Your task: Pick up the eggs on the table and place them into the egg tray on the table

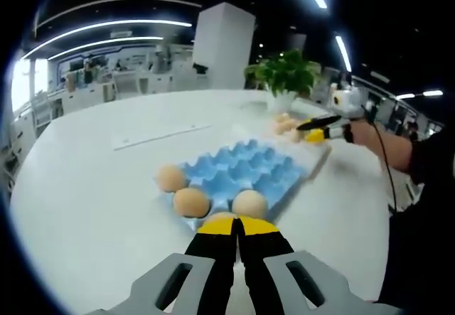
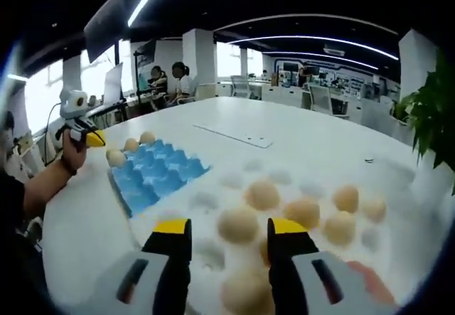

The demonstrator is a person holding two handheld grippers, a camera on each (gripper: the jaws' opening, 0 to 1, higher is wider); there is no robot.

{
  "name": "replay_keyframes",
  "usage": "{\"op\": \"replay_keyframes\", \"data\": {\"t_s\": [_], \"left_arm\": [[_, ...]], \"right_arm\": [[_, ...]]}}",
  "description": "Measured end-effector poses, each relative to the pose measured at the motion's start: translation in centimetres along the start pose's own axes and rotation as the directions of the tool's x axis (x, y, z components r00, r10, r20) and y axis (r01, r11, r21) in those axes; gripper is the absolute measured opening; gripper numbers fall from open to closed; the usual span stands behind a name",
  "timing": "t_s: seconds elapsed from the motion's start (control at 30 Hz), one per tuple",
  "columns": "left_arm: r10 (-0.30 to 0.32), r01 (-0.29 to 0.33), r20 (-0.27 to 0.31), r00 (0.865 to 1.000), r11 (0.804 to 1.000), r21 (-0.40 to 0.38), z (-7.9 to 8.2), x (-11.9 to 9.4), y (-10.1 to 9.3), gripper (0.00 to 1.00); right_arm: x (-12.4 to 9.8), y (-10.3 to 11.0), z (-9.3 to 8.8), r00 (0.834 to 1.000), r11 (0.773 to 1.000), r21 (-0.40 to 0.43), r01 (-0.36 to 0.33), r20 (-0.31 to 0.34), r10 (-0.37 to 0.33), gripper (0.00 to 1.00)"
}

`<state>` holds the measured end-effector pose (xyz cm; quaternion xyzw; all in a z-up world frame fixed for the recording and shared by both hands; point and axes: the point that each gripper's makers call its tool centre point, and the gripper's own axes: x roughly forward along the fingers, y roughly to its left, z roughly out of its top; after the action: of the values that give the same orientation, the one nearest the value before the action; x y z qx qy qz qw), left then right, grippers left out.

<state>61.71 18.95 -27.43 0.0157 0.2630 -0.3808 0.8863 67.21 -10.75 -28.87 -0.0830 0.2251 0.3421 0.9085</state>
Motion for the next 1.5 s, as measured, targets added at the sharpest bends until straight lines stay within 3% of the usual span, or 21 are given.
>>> {"op": "replay_keyframes", "data": {"t_s": [0.37,0.53,0.7,0.8,0.83,0.93,1.03,1.17,1.37,1.5], "left_arm": [[-0.011,0.011,0.009,1.000,1.000,-0.010,0.1,-0.3,-0.1,0.01],[-0.012,0.012,0.006,1.000,1.000,-0.009,0.0,-0.2,-0.1,0.01],[-0.014,0.014,0.004,1.000,1.000,-0.010,0.0,-0.1,0.0,0.01],[-0.018,0.018,0.004,1.000,1.000,-0.018,0.0,0.0,0.2,0.01],[-0.017,0.017,0.004,1.000,1.000,-0.018,0.0,0.0,0.2,0.01],[-0.016,0.016,0.004,1.000,1.000,-0.012,0.0,0.0,0.1,0.01],[-0.012,0.012,0.006,1.000,1.000,-0.006,0.1,-0.1,-0.1,0.01],[-0.011,0.011,-0.002,1.000,1.000,-0.009,-0.1,0.1,-0.1,0.01],[-0.004,0.004,-0.057,0.998,1.000,-0.004,-0.7,0.7,-0.7,0.01],[-0.003,0.003,-0.070,0.998,1.000,0.006,-0.8,0.9,-0.9,0.01]], "right_arm": [[2.0,-0.1,-0.8,0.988,0.992,-0.114,-0.054,-0.151,0.036,0.40],[2.4,-0.9,-1.0,0.965,0.997,-0.040,-0.062,-0.257,0.050,0.37],[2.8,-1.5,-1.1,0.923,0.995,0.016,-0.096,-0.373,0.095,0.36],[2.6,-2.2,-1.2,0.904,0.992,0.022,-0.120,-0.410,0.119,0.28],[2.6,-1.8,-1.3,0.895,0.987,0.077,-0.143,-0.415,0.162,0.28],[2.6,-1.9,-1.4,0.889,0.987,0.053,-0.152,-0.429,0.160,0.28],[2.6,-1.5,-1.6,0.873,0.987,0.011,-0.162,-0.465,0.148,0.28],[2.7,-1.5,-1.7,0.839,0.988,-0.006,-0.156,-0.528,0.130,0.28],[3.3,-2.1,-1.7,0.769,0.986,-0.081,-0.145,-0.636,0.061,0.29],[3.4,-2.3,-1.7,0.743,0.985,-0.064,-0.159,-0.665,0.077,0.28]]}}
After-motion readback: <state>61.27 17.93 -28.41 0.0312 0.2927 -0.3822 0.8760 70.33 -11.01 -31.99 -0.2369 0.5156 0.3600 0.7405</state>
